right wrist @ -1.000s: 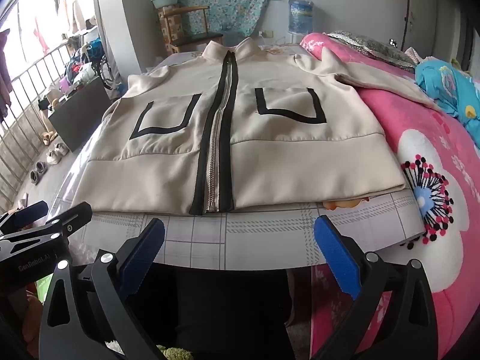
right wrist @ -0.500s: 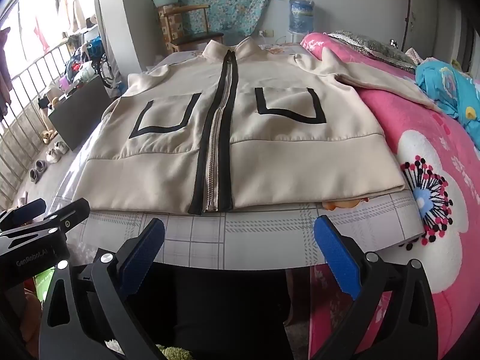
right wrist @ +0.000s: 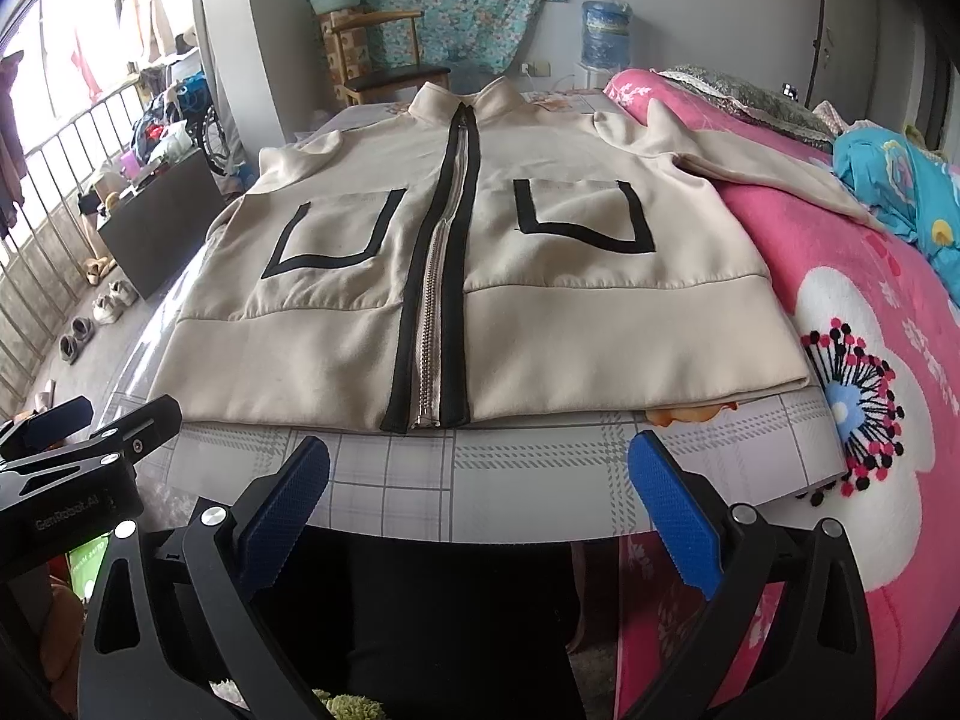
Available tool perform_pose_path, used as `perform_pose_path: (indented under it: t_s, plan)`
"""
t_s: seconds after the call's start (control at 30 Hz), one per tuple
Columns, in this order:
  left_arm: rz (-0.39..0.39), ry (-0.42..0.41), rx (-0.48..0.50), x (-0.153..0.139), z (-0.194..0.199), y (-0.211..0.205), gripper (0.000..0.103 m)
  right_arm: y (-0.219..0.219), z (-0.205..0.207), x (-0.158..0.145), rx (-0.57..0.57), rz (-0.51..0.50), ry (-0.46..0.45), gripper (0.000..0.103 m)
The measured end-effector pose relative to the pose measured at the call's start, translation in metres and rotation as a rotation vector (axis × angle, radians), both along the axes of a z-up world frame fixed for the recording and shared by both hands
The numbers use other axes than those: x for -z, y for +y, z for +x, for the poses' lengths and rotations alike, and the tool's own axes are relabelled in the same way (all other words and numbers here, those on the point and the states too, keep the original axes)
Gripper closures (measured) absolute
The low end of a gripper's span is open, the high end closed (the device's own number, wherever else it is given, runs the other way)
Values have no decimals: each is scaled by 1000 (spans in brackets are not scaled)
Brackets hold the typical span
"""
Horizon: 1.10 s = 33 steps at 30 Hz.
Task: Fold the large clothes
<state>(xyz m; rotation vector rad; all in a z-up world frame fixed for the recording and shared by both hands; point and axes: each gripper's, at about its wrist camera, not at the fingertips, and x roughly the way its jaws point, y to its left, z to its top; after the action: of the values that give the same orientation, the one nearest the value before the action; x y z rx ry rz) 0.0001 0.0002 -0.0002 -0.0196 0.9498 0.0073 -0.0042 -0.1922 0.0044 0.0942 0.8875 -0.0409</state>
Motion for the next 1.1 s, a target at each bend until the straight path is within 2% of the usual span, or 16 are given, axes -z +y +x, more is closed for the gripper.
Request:
perform_pose_path:
  t_s: [1.1]
  plan:
    - [3, -5, -3, -8, -1, 11, 9, 1, 1, -2, -3, -9, -2, 6]
